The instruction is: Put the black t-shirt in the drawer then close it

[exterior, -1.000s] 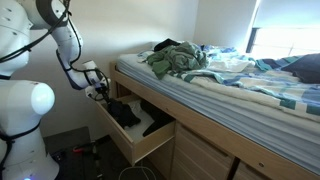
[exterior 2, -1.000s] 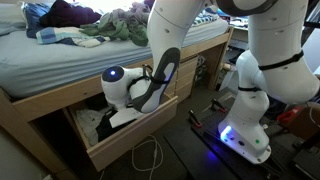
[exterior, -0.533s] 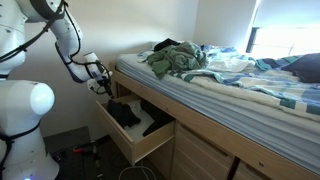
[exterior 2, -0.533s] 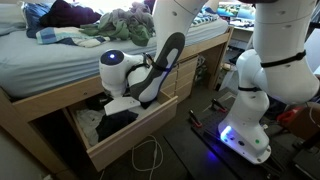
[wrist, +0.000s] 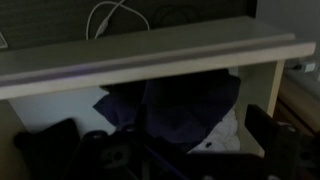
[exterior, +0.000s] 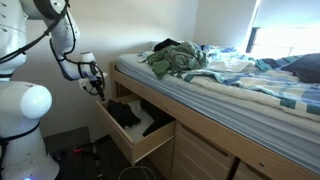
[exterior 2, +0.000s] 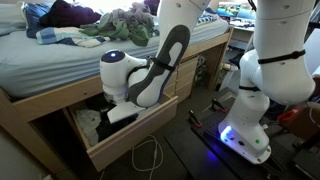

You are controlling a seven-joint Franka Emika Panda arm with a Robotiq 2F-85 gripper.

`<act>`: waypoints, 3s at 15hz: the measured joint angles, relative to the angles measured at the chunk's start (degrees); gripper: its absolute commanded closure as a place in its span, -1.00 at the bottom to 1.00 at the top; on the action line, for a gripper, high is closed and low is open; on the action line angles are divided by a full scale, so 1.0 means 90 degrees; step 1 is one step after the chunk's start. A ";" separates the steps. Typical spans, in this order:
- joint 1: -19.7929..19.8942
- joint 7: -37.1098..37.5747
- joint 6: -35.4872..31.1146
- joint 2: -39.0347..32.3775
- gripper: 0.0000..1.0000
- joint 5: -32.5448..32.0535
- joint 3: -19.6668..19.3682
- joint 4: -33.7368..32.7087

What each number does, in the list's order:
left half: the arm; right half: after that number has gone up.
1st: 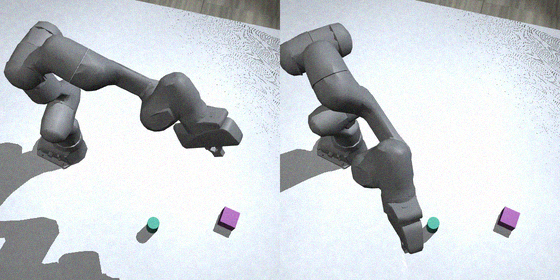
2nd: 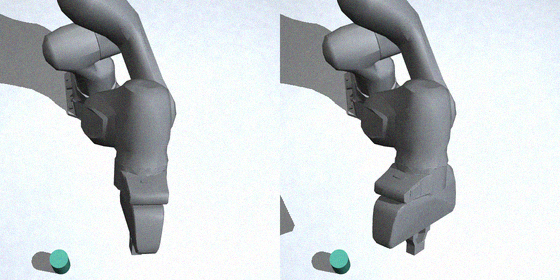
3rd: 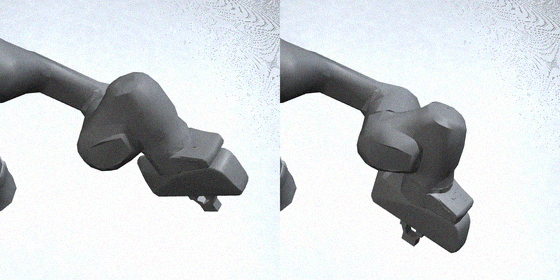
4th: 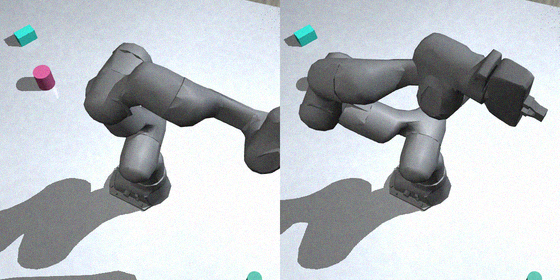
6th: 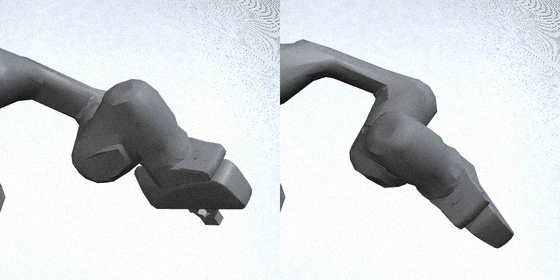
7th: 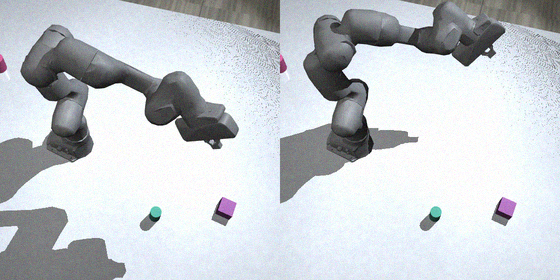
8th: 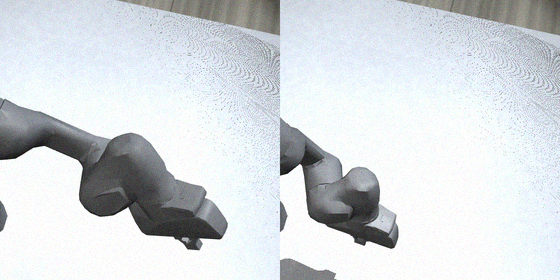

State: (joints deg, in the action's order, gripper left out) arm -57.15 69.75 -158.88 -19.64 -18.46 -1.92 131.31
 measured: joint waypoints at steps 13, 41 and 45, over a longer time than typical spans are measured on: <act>0.1401 -0.2205 0.1161 -0.0060 1.00 0.2271 0.1738 0.0302; -0.2027 0.0941 -0.0084 -0.1620 0.98 -0.0587 -0.1927 -0.0156; -0.2042 0.0941 -0.0083 -0.1639 0.98 -0.0587 -0.1950 -0.0179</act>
State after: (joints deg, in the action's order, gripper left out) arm -75.52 78.21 -159.62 -34.40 -23.74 -19.47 129.70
